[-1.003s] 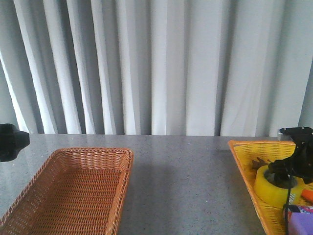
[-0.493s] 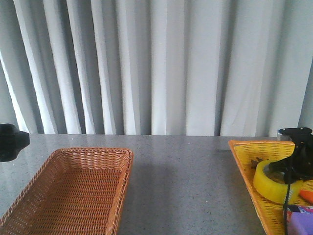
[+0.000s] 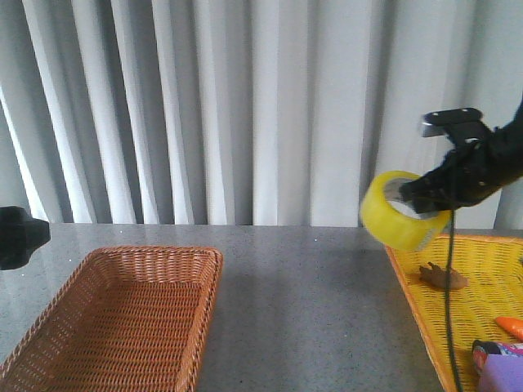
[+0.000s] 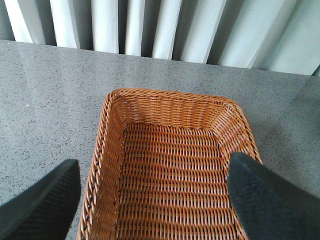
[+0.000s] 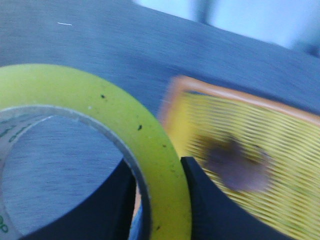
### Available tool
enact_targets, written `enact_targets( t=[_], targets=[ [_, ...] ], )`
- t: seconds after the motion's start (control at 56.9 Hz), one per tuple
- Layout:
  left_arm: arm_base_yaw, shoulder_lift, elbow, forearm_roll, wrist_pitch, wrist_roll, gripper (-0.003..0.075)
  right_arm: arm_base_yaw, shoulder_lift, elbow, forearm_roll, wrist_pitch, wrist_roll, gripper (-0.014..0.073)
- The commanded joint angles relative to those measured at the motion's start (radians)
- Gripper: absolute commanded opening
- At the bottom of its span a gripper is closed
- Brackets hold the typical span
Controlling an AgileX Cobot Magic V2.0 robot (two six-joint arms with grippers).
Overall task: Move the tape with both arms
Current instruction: 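Carry the tape toward the table center and set it down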
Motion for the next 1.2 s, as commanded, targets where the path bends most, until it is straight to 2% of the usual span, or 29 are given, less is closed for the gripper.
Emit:
enact_targets(
  t=[0.0, 0.123, 0.299, 0.651, 0.792, 1.073, 1.179],
  targets=[
    [-0.005, -0.014, -0.033, -0.01, -0.063, -0.005, 0.0571, 0.076, -0.046, -0.028, 0.026, -0.021, -0.019, 0.0069],
    [-0.005, -0.014, -0.033, -0.01, -0.043, -0.005, 0.0571, 0.172, -0.007, -0.026, -0.001, -0.008, -0.017, 0.0072],
    [-0.005, -0.014, -0.033, -0.01, -0.039, -0.005, 0.0571, 0.266, 0.061, -0.026, -0.117, -0.007, -0.01, 0.008],
    [-0.005, -0.014, -0.033, -0.01, -0.03, -0.005, 0.0571, 0.286, 0.198, -0.026, -0.177, 0.031, 0.027, 0.0111],
    [-0.005, -0.014, -0.033, -0.01, -0.028, -0.005, 0.0571, 0.286, 0.23, -0.026, -0.192, 0.028, 0.048, 0.0184],
    [-0.005, -0.014, -0.033, -0.01, -0.028, -0.005, 0.0571, 0.286, 0.271, -0.026, -0.194, 0.009, 0.048, 0.0433],
    [-0.005, -0.014, -0.033, -0.01, -0.028, -0.005, 0.0571, 0.286, 0.264, -0.029, -0.193, -0.007, 0.051, 0.0477]
  ],
)
